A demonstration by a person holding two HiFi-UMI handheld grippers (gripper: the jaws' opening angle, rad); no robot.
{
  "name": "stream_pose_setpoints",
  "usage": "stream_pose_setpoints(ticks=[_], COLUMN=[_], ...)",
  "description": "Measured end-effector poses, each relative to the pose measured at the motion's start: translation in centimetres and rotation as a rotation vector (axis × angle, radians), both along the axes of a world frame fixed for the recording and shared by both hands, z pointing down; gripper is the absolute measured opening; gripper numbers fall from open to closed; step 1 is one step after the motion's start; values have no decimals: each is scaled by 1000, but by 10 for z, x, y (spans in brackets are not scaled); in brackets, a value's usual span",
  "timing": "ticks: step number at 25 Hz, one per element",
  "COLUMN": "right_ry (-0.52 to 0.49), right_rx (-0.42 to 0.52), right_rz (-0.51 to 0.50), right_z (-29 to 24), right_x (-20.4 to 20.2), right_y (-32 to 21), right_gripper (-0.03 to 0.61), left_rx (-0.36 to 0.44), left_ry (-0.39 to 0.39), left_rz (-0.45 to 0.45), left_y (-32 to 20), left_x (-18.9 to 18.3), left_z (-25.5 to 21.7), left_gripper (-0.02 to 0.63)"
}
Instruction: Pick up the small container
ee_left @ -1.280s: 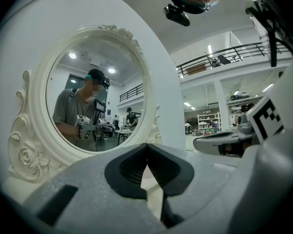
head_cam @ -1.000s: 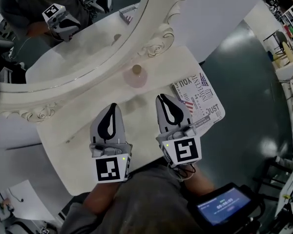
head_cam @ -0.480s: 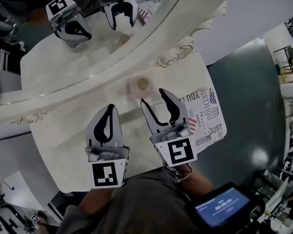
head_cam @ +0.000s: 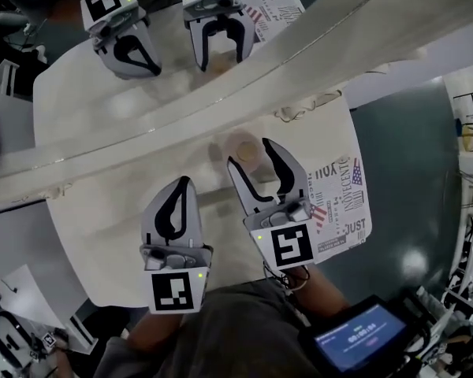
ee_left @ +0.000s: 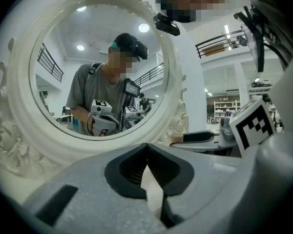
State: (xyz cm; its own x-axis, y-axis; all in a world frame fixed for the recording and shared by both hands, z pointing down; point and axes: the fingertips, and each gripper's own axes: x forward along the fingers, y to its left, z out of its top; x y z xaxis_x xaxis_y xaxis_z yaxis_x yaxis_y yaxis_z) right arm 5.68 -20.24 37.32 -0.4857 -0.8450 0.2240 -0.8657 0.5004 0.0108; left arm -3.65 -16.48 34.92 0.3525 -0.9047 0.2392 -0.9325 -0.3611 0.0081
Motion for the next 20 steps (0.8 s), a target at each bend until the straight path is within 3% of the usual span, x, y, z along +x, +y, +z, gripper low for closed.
stream_pose_setpoints(ticks=[10, 20], right_ry=[3, 33], right_rx=[-14, -26], right_rz=[-55, -43], right_z=[17, 14], right_x=[-18, -20], right_y=[-9, -16], right_gripper=[227, 227], left_rx=[-30, -37], left_ry=[10, 21], left_rz=[-44, -55], left_y=[-4, -14], left_x=[-13, -21], left_z=[21, 22], left_gripper=[11, 11])
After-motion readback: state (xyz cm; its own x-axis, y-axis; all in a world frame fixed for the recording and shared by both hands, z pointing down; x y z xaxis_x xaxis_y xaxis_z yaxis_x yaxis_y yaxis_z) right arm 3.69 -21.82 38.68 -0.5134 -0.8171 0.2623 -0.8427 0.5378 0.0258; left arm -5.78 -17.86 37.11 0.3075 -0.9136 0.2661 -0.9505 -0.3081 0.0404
